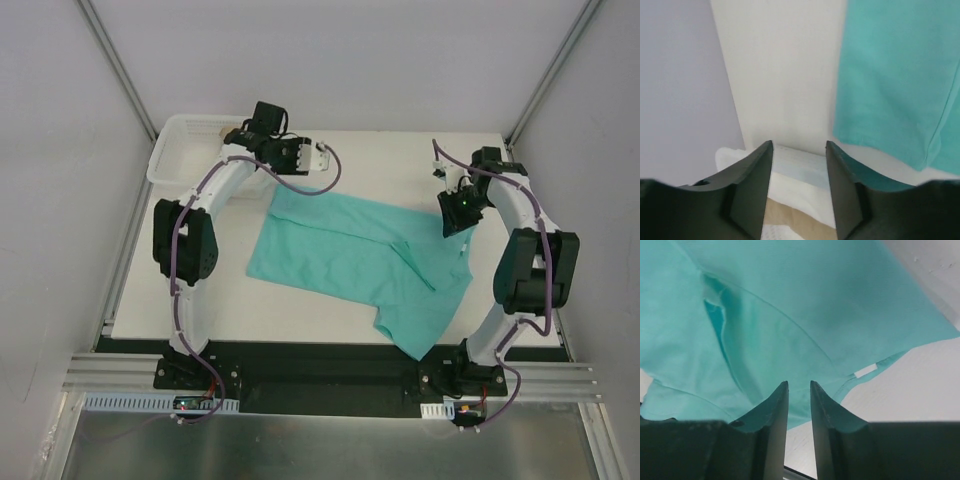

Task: Roll the t-shirts
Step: Fold the T-shirt at the center of the board.

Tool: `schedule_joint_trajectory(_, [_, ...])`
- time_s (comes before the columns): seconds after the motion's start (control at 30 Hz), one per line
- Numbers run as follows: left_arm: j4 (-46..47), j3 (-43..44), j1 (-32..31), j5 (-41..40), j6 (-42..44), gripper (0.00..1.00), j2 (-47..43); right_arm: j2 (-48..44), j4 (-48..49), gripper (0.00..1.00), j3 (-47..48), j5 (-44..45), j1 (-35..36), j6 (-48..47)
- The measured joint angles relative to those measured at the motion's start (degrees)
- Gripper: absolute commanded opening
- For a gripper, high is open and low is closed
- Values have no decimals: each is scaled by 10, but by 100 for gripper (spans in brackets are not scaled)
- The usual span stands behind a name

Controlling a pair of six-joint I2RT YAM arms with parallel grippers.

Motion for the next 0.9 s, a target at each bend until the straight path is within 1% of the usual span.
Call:
schedule_joint_trajectory(0.07, [1, 47, -10, 0, -82, 14, 19, 35, 5, 18, 17, 14, -6, -1])
schedule_joint_trajectory(0.1, [-1, 69, -15, 0, -121, 0, 29, 52, 9, 14, 26, 20, -8, -1])
schedule_joint_trajectory(0.17, [-3, 96, -24, -1, -192, 0, 49, 82, 14, 11, 43, 34, -10, -4])
schedule_joint_trajectory(0.23, [-4, 109, -28, -6, -239, 0, 68, 110, 21, 9, 61, 50, -12, -8])
schedule_joint_trajectory(0.4, [-16, 109, -32, -31, -312, 0, 115, 156, 27, 7, 96, 78, -20, -17])
schedule_joint_trajectory(0.6, [-23, 109, -32, -78, -345, 0, 172, 213, 36, 3, 144, 113, -26, -36])
schedule_joint_trajectory(0.7, [-26, 109, -32, -100, -353, 0, 190, 259, 36, 1, 185, 132, -26, -52])
schedule_joint_trajectory(0.8, [-27, 109, -32, -118, -356, 0, 203, 308, 23, 1, 254, 156, -25, -69])
schedule_joint_trajectory(0.9, [-28, 122, -33, -131, -365, 0, 208, 367, 29, 1, 352, 176, -23, -80])
